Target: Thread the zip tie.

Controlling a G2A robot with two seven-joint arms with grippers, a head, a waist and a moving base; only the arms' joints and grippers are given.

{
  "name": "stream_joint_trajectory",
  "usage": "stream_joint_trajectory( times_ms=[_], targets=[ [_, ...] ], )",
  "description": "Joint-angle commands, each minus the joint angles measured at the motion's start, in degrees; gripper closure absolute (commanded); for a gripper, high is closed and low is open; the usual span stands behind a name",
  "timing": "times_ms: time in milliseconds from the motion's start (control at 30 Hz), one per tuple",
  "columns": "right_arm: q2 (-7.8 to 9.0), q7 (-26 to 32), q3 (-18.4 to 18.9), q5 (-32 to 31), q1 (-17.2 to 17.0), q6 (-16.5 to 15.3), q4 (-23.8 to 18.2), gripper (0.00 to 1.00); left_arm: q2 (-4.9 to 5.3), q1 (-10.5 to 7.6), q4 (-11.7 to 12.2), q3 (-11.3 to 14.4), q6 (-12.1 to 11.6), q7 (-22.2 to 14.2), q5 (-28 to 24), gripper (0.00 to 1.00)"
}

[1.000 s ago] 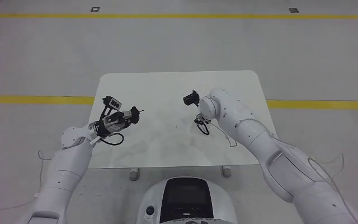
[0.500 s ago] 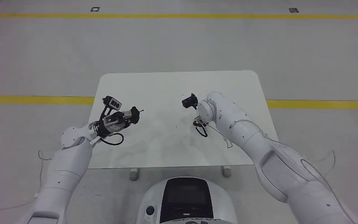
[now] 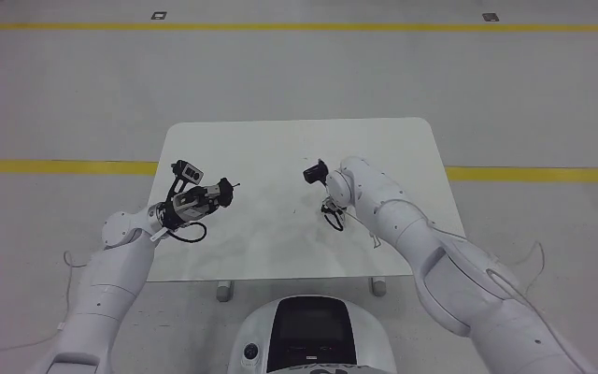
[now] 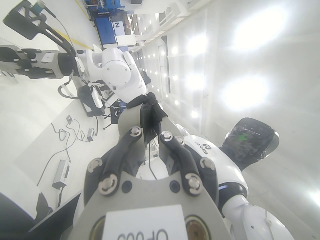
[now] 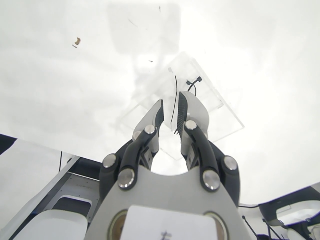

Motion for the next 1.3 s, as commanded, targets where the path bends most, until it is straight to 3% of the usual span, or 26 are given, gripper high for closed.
stream_joint_trajectory(
  times_ms=[0,367,733,1033,1167,1267],
  targets=[
    [-0.45,-0.34,-0.01,0.05,0.19,0.00,1.12,0.87,0.00,0.00,0.00,0.00,0.00,0.00,0.00,1.00],
    [-2.64,-1.59,0.23,0.52,1.09,-0.67,6.07,0.89,0.00,0.00,0.00,0.00,0.00,0.00,0.00,1.00],
    [-4.35,-2.09,0.60,0.64,1.68,-1.21,10.03,1.00,0.00,0.00,0.00,0.00,0.00,0.00,0.00,1.00],
    [-5.38,-2.51,0.92,0.45,2.11,-1.50,11.99,1.00,0.00,0.00,0.00,0.00,0.00,0.00,0.00,1.00],
    [-5.73,-2.61,1.04,0.17,2.42,-1.61,12.34,0.88,0.00,0.00,0.00,0.00,0.00,0.00,0.00,1.00],
    [-5.93,-2.77,1.18,-0.02,2.67,-1.72,12.45,0.87,0.00,0.00,0.00,0.00,0.00,0.00,0.00,1.00]
  ],
)
